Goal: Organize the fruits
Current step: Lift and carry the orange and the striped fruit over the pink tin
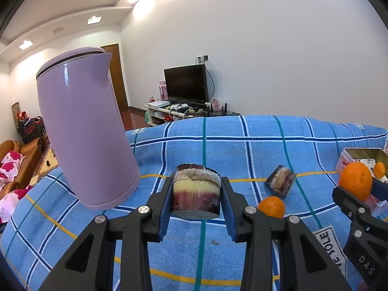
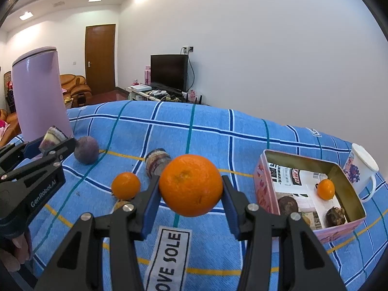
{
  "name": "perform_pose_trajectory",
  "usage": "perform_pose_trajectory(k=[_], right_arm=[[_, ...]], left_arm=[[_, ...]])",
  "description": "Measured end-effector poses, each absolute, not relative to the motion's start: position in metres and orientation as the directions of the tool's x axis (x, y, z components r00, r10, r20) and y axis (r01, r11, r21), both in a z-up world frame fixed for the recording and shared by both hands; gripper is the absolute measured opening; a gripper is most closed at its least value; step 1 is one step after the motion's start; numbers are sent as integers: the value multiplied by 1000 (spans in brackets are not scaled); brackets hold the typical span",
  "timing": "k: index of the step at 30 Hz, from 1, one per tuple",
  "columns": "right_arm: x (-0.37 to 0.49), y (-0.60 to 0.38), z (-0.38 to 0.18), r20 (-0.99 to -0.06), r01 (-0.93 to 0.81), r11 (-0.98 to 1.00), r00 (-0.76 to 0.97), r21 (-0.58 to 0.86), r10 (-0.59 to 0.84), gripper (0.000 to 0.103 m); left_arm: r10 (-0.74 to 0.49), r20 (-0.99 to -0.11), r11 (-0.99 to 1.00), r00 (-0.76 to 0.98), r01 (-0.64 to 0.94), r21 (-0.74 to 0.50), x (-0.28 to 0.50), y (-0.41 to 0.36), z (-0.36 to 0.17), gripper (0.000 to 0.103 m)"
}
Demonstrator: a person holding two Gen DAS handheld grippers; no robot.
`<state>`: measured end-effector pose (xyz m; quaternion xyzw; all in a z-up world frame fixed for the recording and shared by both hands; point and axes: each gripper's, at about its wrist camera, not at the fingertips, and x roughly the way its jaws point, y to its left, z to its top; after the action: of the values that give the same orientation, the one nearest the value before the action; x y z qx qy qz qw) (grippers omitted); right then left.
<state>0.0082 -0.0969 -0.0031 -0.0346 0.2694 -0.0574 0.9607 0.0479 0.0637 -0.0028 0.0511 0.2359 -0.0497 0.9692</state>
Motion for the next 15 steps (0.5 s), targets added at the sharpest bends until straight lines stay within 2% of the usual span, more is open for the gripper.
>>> perform_pose_trajectory(k=[15], right_arm=[[-12,-113,1,-493,35,997,868,-67,-64,51]], left_arm=[[-85,-463,989,882,131,69,29,46,-1,39]])
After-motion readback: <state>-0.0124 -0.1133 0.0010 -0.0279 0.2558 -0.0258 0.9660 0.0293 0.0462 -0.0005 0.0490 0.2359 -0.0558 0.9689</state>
